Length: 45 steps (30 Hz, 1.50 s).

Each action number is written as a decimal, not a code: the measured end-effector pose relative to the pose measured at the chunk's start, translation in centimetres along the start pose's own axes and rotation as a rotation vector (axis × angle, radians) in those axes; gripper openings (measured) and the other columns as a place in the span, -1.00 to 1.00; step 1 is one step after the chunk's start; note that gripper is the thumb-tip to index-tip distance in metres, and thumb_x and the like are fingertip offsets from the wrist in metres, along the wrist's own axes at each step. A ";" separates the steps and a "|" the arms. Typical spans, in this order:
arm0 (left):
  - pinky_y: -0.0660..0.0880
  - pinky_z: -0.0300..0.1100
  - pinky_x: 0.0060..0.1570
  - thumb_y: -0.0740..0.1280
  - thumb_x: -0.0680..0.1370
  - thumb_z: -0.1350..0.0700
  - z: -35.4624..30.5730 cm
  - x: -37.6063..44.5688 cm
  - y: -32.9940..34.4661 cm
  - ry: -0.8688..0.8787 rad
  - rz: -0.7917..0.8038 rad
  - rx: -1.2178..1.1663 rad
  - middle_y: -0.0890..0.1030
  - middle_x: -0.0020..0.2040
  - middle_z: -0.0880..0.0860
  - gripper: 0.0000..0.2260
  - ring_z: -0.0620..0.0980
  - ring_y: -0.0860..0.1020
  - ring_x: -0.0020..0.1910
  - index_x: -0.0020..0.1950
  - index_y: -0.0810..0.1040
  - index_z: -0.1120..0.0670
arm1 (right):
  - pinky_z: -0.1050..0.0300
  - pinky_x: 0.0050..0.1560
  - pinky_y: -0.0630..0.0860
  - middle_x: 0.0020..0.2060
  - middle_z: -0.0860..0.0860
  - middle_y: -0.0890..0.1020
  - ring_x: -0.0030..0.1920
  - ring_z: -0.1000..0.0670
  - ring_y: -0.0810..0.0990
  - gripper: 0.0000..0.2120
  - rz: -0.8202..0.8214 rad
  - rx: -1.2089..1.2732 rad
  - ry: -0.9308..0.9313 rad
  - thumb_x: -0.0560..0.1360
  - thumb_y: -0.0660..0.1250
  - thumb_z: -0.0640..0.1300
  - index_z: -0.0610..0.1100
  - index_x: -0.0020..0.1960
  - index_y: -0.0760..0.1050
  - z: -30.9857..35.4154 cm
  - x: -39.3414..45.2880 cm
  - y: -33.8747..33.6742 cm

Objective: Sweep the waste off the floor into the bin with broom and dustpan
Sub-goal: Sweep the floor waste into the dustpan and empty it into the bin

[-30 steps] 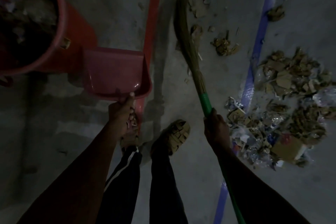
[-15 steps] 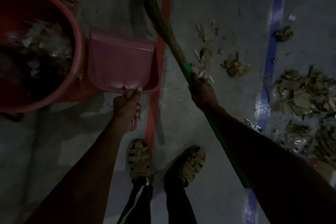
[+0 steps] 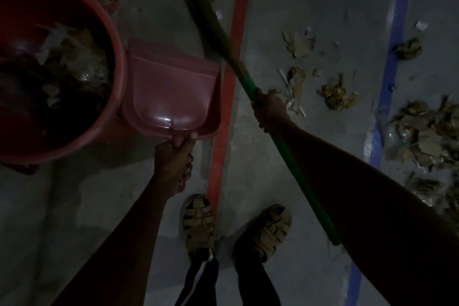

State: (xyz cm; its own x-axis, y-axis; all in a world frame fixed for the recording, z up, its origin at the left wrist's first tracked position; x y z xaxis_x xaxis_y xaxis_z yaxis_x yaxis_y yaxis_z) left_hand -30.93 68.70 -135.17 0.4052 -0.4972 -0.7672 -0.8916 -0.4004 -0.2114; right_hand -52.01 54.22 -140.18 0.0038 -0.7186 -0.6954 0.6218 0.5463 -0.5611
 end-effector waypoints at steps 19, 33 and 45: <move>0.25 -0.31 -0.62 0.47 0.53 -0.11 -1.9 0.1 3.2 0.030 0.040 0.142 0.38 -0.53 0.01 -0.56 -0.12 0.30 -0.66 -0.35 0.38 0.10 | -0.10 -0.19 0.52 -0.04 -0.34 0.56 -0.15 -0.34 0.59 -0.53 -0.447 -0.191 0.200 0.61 0.23 -0.14 -0.25 0.48 0.31 -21.8 -11.7 -1.1; 0.28 -0.28 -0.56 0.50 0.49 -0.13 -1.3 -1.3 5.2 0.044 0.083 0.207 0.39 -0.54 0.00 -0.58 -0.09 0.30 -0.65 -0.32 0.40 0.10 | -0.06 -0.21 0.55 0.15 -0.19 0.50 -0.13 -0.25 0.56 -0.49 -0.192 -0.199 -0.130 0.63 0.22 -0.08 -0.11 0.54 0.24 -18.8 -13.3 2.4; 0.22 -0.33 -0.58 0.50 0.53 -0.06 2.2 -4.6 8.5 0.040 0.116 0.285 0.37 -0.54 0.02 -0.61 -0.08 0.28 -0.66 -0.29 0.39 0.11 | 0.07 -0.23 0.36 -0.01 -0.25 0.51 -0.10 -0.27 0.59 -0.57 -0.347 -0.184 0.304 0.63 0.21 -0.13 -0.14 0.49 0.32 -29.8 -19.4 -0.8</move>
State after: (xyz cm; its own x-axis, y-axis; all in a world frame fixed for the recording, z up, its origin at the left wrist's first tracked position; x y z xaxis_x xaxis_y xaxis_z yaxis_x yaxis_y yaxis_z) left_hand -40.85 69.28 -134.79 0.3003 -0.5591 -0.7728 -0.9507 -0.1101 -0.2897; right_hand -75.92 80.53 -139.64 -0.4244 -0.7288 -0.5374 0.3976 0.3832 -0.8337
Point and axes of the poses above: each hand's wrist, its own x-axis towards the middle knuckle, its own y-axis out of the palm, z = x × y, the point moved 1 cm from there along x, towards the middle knuckle
